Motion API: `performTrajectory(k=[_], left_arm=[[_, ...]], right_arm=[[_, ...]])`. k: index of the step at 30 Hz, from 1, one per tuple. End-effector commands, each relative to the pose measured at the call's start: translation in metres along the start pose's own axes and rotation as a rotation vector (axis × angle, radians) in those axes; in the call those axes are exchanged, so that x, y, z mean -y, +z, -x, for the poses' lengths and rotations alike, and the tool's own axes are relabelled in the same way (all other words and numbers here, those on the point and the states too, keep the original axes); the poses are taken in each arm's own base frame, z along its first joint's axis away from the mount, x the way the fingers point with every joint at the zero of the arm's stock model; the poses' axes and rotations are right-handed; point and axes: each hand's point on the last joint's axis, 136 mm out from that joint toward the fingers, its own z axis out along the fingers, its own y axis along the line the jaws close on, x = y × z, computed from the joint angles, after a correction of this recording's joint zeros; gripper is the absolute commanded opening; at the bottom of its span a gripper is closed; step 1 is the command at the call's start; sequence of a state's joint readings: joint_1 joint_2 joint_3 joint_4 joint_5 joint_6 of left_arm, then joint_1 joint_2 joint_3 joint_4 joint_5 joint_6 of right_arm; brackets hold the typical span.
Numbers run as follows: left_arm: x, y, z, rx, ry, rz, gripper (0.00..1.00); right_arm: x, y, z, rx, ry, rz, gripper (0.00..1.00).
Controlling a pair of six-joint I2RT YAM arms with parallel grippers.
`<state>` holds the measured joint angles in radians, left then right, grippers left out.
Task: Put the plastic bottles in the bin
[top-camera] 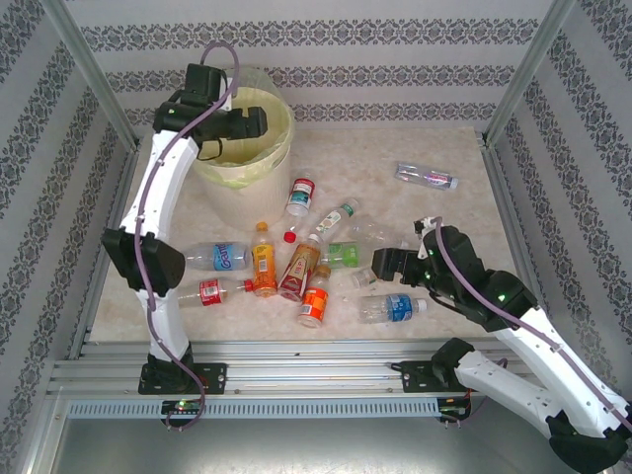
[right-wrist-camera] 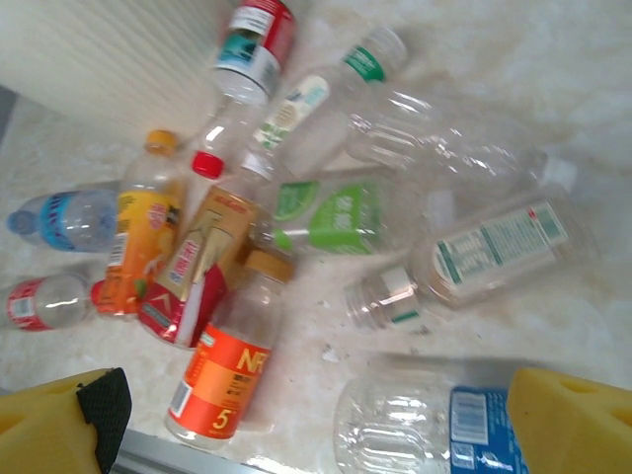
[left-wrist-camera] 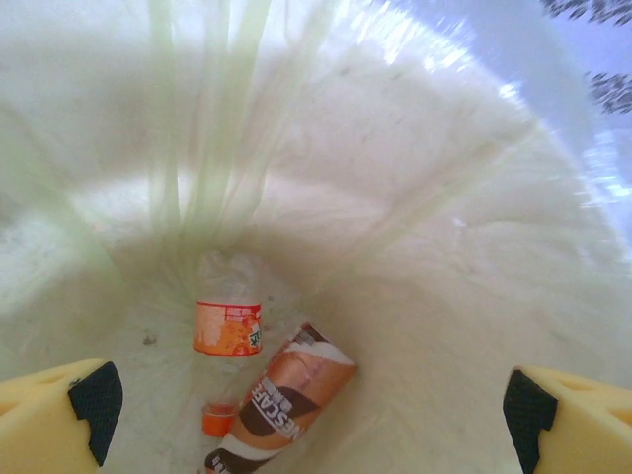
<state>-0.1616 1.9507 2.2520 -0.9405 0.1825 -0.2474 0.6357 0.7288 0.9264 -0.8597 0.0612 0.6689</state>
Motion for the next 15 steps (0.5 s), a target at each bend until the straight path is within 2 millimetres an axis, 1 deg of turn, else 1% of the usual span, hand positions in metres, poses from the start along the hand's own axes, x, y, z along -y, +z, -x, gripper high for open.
performTrajectory(k=[1, 4, 7, 10, 15], left_arm=[[0.008, -0.061, 0.024, 0.110, 0.001, -0.025, 1.00], [0.018, -0.092, 0.029, 0.167, 0.018, -0.064, 1.00], [0.029, -0.120, 0.024, 0.197, 0.041, -0.118, 1.00], [0.043, -0.144, 0.007, 0.217, 0.065, -0.191, 1.00], [0.060, -0.180, -0.034, 0.246, 0.097, -0.283, 1.00]], right_arm=[[0.027, 0.004, -0.016, -0.026, 0.118, -0.107, 0.98], [0.052, 0.003, -0.028, -0.046, 0.187, -0.223, 0.98], [0.073, 0.001, -0.039, -0.065, 0.257, -0.315, 0.96], [0.085, 0.000, -0.047, -0.068, 0.333, -0.357, 0.89], [0.099, 0.008, -0.061, -0.084, 0.477, -0.379, 0.79]])
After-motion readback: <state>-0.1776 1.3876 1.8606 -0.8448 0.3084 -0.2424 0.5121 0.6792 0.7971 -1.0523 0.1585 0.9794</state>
